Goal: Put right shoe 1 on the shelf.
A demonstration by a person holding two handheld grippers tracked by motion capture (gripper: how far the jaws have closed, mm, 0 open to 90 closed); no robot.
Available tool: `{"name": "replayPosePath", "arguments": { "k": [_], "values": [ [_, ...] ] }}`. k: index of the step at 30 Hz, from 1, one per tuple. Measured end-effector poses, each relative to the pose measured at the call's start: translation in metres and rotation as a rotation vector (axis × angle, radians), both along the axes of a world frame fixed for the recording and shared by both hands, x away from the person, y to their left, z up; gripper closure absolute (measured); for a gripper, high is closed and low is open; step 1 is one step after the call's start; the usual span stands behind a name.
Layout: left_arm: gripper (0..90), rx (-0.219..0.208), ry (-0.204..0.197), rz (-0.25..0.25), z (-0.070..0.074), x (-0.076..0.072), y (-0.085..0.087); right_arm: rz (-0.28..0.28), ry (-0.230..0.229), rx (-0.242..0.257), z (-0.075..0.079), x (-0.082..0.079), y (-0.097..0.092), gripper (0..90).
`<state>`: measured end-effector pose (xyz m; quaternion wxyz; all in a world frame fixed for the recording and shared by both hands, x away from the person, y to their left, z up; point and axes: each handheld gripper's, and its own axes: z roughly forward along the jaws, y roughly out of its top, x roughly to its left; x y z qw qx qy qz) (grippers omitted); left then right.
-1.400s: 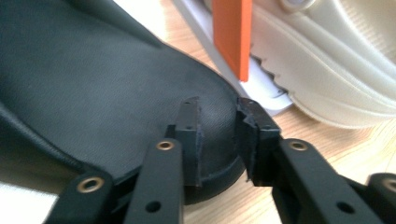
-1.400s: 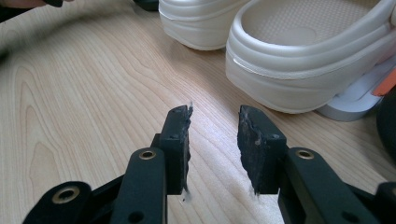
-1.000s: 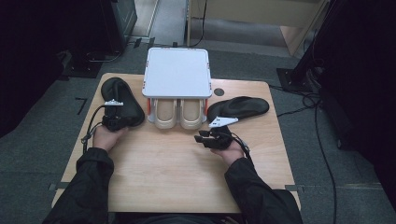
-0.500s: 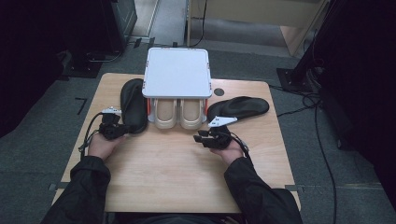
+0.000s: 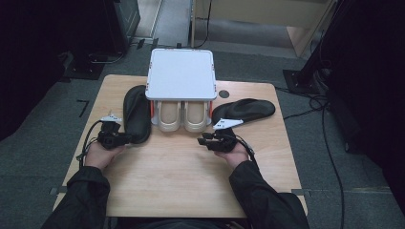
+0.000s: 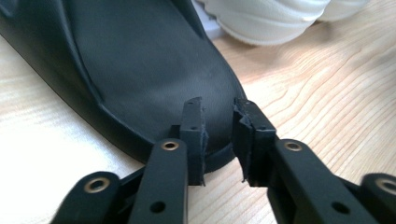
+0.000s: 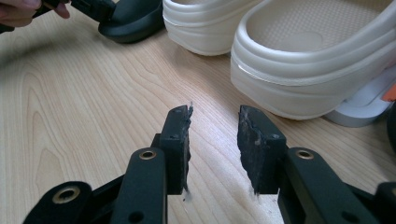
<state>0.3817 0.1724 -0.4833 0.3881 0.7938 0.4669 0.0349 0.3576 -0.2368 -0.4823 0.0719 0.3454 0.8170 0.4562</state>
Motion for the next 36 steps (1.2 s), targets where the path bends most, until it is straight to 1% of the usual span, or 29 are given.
{"name": "replayPosePath", "arguments": {
  "k": [1,2,4,5,6,7,8,9,11,12,13,14,16,18,19,20,21,22,23,24,26,28,29,32,36],
  "values": [
    [72.2,-0.013,-0.007,0.011,0.002,0.001,0.002,0.0,0.0,0.001,0.0,0.0,0.0,64.7],
    [68.7,-0.014,-0.028,0.027,0.006,0.004,0.005,-0.001,0.004,0.004,0.0,0.0,0.0,64.7],
    [64.8,-0.014,-0.042,0.047,0.011,0.008,0.009,0.0,0.005,0.005,0.0,0.001,0.0,64.7],
    [63.1,-0.014,-0.042,0.047,0.011,0.008,0.009,0.0,0.005,0.005,0.0,0.001,0.0,64.7],
    [59.9,-0.022,-0.051,0.07,0.014,0.014,0.012,-0.004,0.012,0.008,-0.001,0.002,0.0,64.7],
    [58.8,-0.022,-0.051,0.07,0.014,0.014,0.012,-0.004,0.013,0.007,-0.001,0.002,0.0,64.7],
    [57.8,-0.013,-0.064,0.085,0.016,0.021,0.016,-0.005,0.014,0.006,-0.001,0.002,0.0,64.7],
    [56.6,-0.013,-0.064,0.085,0.016,0.021,0.016,-0.005,0.014,0.006,-0.001,0.002,0.0,64.7],
    [55.9,-0.018,-0.064,0.097,0.017,0.027,0.019,-0.004,0.016,0.007,-0.001,0.002,0.0,64.7],
    [55.2,-0.017,-0.067,0.106,0.017,0.034,0.021,-0.003,0.017,0.003,-0.001,0.001,0.0,64.7],
    [54.5,-0.013,-0.066,0.112,0.017,0.039,0.022,-0.002,0.017,0.001,-0.001,0.001,0.0,64.7],
    [54.4,-0.013,-0.066,0.112,0.017,0.039,0.022,-0.004,0.019,0.001,-0.001,0.001,0.0,64.7],
    [53.5,-0.015,-0.068,0.125,0.018,0.052,0.024,-0.007,0.023,0.002,-0.001,0.0,-0.001,64.7],
    [52.5,-0.013,-0.07,0.137,0.017,0.06,0.025,-0.007,0.017,0.004,-0.001,-0.001,-0.002,64.7],
    [52.1,-0.014,-0.068,0.139,0.017,0.063,0.026,-0.012,0.024,0.004,-0.001,-0.001,-0.003,64.7],
    [51.5,-0.019,-0.068,0.147,0.017,0.067,0.027,-0.012,0.026,0.001,-0.001,-0.001,-0.004,64.7],
    [51.1,-0.019,-0.068,0.147,0.017,0.067,0.027,-0.012,0.026,0.001,-0.001,-0.001,-0.004,64.7],
    [51.0,-0.018,-0.066,0.155,0.015,0.074,0.028,-0.02,0.031,0.002,0.0,-0.002,-0.006,64.7],
    [50.5,-0.018,-0.066,0.155,0.015,0.074,0.028,-0.022,0.031,0.002,0.0,-0.003,-0.006,64.7],
    [49.8,-0.012,-0.048,0.153,0.013,0.08,0.028,-0.023,0.03,0.002,0.0,-0.003,-0.007,64.6],
    [49.2,-0.01,-0.043,0.155,0.01,0.085,0.027,-0.029,0.029,0.007,0.0,-0.004,-0.009,64.7],
    [49.2,-0.008,-0.034,0.154,0.006,0.089,0.026,-0.038,0.016,0.009,0.0,-0.005,-0.012,64.7],
    [49.1,-0.008,-0.034,0.154,0.006,0.089,0.026,-0.042,0.019,0.009,0.0,-0.006,-0.012,64.7],
    [49.5,0.001,-0.023,0.148,0.001,0.095,0.022,-0.045,0.017,0.008,0.0,-0.007,-0.013,64.7],
    [51.8,0.007,-0.021,0.14,-0.003,0.098,0.019,-0.046,0.021,0.006,-0.001,-0.008,-0.013,64.7]
  ]
}}
